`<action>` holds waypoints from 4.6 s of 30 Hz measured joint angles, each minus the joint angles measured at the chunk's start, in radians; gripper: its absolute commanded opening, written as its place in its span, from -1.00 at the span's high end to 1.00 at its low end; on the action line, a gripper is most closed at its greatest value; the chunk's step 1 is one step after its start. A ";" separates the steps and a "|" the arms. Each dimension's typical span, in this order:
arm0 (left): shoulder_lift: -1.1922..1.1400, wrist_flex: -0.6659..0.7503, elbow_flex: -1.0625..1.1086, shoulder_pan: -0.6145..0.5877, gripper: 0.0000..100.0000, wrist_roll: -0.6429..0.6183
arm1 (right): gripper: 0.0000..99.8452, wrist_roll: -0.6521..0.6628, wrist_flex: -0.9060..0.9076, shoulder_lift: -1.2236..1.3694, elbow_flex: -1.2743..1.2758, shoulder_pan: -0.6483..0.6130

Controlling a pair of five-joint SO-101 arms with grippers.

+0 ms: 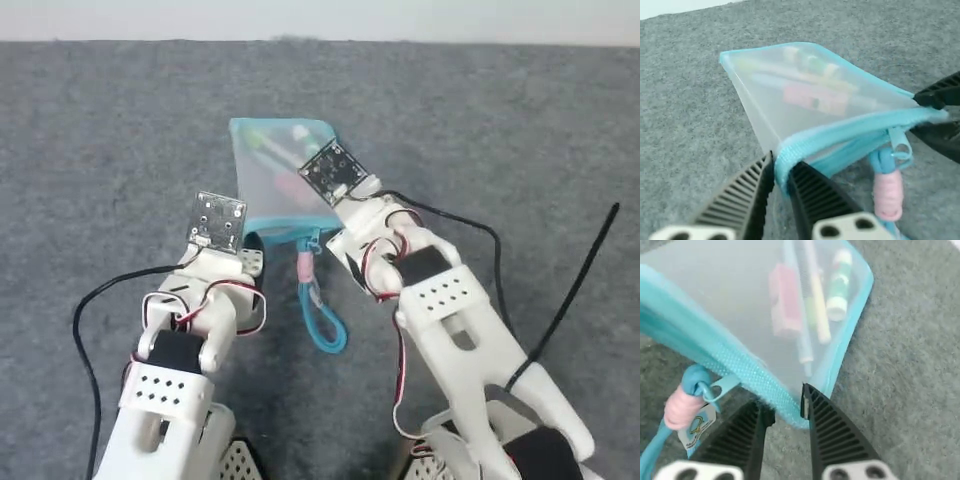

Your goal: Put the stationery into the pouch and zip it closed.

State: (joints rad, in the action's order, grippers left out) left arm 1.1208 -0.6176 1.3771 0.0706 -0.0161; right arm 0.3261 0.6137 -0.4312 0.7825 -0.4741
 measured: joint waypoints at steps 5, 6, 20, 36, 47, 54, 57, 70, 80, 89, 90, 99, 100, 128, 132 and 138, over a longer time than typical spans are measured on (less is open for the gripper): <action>0.077 -0.078 -0.017 0.000 0.97 0.000 | 0.99 -0.011 0.000 0.005 -0.006 0.000; 0.109 -0.094 -0.017 0.000 0.97 0.000 | 0.99 -0.009 0.000 0.005 -0.006 0.000; 0.259 -0.129 0.021 -0.012 0.97 -0.005 | 0.54 0.127 -0.087 -0.017 0.213 -0.015; 0.259 -0.129 0.021 -0.009 0.97 -0.002 | 0.54 0.138 -0.341 -0.133 0.325 -0.092; 0.259 -0.135 0.021 -0.011 0.97 -0.006 | 1.00 0.255 -0.509 -0.101 0.325 -0.135; 0.259 -0.135 0.021 -0.014 0.97 -0.002 | 0.99 0.342 -0.514 -0.092 0.338 -0.135; 0.259 -0.135 0.021 -0.014 0.97 -0.002 | 0.99 0.325 -0.451 -0.092 0.325 -0.133; 0.267 -0.133 0.020 -0.002 0.97 -0.002 | 0.99 0.040 0.166 -0.112 -0.011 -0.086; 0.262 -0.186 -0.032 -0.002 0.59 -0.008 | 0.99 -0.014 0.344 -0.196 -0.049 -0.052; 0.269 -0.236 -0.074 -0.060 0.58 -0.052 | 0.99 -0.103 0.503 -0.046 -0.261 -0.034; 0.269 -0.236 -0.077 -0.072 0.58 -0.052 | 0.99 -0.117 0.505 -0.026 -0.287 -0.034; 0.623 -0.322 -0.032 -0.175 0.39 -0.048 | 0.99 -0.176 0.514 0.170 -0.470 -0.029; 0.658 -0.327 -0.015 -0.175 0.36 -0.048 | 0.99 -0.181 0.514 0.186 -0.474 -0.028; 0.269 -0.213 -0.002 0.157 0.55 -0.051 | 0.99 -0.153 0.434 -0.068 -0.206 -0.107; 0.269 -0.183 0.020 0.157 0.82 -0.051 | 0.99 -0.147 0.404 -0.068 -0.172 -0.115; 0.269 -0.133 0.057 0.164 0.98 -0.051 | 0.99 -0.147 0.376 -0.057 -0.158 -0.112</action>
State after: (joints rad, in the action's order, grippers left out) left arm 1.3894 -0.7511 1.4339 0.2348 -0.0667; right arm 0.1788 0.9897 -0.4879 0.6245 -0.5861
